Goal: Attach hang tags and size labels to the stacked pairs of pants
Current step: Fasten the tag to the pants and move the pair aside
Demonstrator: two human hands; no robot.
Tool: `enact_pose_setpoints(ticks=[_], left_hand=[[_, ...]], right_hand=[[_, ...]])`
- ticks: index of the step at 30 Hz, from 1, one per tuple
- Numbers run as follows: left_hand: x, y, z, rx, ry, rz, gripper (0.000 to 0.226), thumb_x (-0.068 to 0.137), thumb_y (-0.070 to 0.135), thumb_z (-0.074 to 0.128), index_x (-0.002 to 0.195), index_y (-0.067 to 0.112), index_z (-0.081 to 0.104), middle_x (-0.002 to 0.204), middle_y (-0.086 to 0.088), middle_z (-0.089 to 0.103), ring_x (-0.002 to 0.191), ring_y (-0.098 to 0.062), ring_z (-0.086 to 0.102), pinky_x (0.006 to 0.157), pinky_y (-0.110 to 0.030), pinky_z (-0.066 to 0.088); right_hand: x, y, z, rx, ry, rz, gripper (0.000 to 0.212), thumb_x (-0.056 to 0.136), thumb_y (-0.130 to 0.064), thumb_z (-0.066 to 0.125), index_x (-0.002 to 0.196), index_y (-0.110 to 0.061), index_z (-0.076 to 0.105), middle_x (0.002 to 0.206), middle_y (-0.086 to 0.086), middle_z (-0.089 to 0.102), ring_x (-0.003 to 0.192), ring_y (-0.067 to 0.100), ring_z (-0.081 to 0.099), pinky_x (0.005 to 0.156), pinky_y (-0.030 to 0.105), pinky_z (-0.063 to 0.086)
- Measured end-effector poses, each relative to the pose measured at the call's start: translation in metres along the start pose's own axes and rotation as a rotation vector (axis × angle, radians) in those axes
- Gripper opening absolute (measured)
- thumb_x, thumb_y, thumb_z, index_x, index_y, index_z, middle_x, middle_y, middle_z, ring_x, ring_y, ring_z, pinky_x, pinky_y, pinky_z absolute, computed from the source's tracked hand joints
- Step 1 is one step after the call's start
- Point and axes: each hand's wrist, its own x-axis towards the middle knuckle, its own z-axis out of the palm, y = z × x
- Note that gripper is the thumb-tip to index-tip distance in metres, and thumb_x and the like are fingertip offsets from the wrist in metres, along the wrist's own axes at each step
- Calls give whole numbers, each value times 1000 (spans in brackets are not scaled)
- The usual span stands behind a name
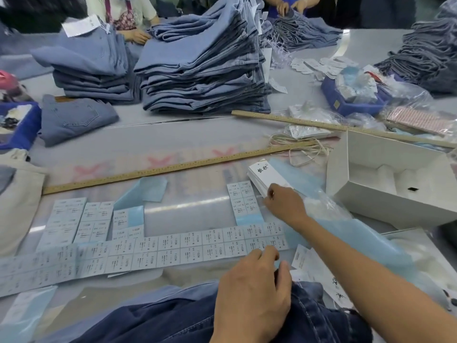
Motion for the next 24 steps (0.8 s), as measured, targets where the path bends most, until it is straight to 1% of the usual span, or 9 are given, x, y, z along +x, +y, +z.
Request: enact_pose_setpoints(ticks=[3, 6, 8, 9, 11, 14, 19, 21, 24], left_hand=[[7, -5, -2, -263, 44, -49, 29, 97, 54, 47, 124, 54, 36, 114, 30, 46, 99, 2, 53, 86, -26, 47], [27, -15, -13, -454, 120, -33, 63, 98, 42, 60, 140, 64, 19, 139, 47, 25, 122, 18, 40, 100, -26, 44], [47, -19, -18, -362, 31, 17, 74, 99, 37, 62, 154, 52, 14, 159, 32, 18, 142, 7, 29, 117, -32, 33], [54, -17, -19, -363, -31, 27, 69, 99, 36, 63, 155, 46, 23, 160, 25, 27, 143, 2, 34, 118, -35, 34], [64, -14, -16, -548, -124, 44, 36, 100, 29, 65, 135, 32, 58, 131, 12, 66, 119, -4, 61, 103, -35, 50], [60, -15, -18, -810, -98, 67, 12, 101, 20, 63, 99, 17, 75, 81, -4, 77, 74, -16, 73, 73, -27, 57], [42, -25, -36, -856, 94, 74, 14, 98, 15, 64, 92, 15, 76, 67, -7, 70, 60, -13, 62, 61, -23, 51], [30, -28, -45, -809, 132, 89, 15, 99, 15, 62, 92, 18, 76, 69, -4, 70, 61, -9, 62, 60, -19, 50], [8, -15, -52, -762, 144, 160, 16, 95, 32, 61, 90, 26, 75, 64, 1, 64, 56, -7, 54, 55, -17, 46]], right_hand=[[-25, -8, -55, 490, -123, 39, 13, 91, -11, 64, 80, -17, 64, 79, -1, 72, 74, 19, 63, 66, 32, 50], [-61, -19, -103, 667, -314, -96, 6, 94, -3, 59, 90, -7, 62, 82, 6, 77, 60, 15, 60, 61, 28, 53], [-83, -27, -124, 655, -371, -205, 7, 95, -2, 58, 93, -7, 62, 75, 8, 75, 57, 15, 57, 58, 24, 50], [-93, -31, -131, 635, -379, -255, 8, 96, -3, 60, 94, -9, 63, 72, 8, 73, 58, 14, 57, 57, 23, 49], [-109, -35, -138, 578, -359, -326, 7, 96, -7, 63, 94, -13, 67, 70, 7, 69, 60, 11, 57, 57, 21, 46], [-122, -34, -141, 549, -292, -344, 5, 95, -11, 67, 94, -15, 70, 71, 8, 67, 62, 11, 56, 57, 21, 44], [-142, -17, -155, 506, -273, -308, 5, 93, -19, 71, 97, -20, 75, 75, 2, 69, 66, 16, 61, 60, 27, 50], [-157, -8, -159, 524, -244, -317, 9, 94, -18, 70, 96, -23, 76, 72, -1, 69, 61, 9, 59, 60, 21, 47], [-188, -3, -158, 773, -149, -276, 11, 94, -19, 68, 98, -24, 77, 71, 7, 69, 59, 10, 55, 59, 18, 45]])
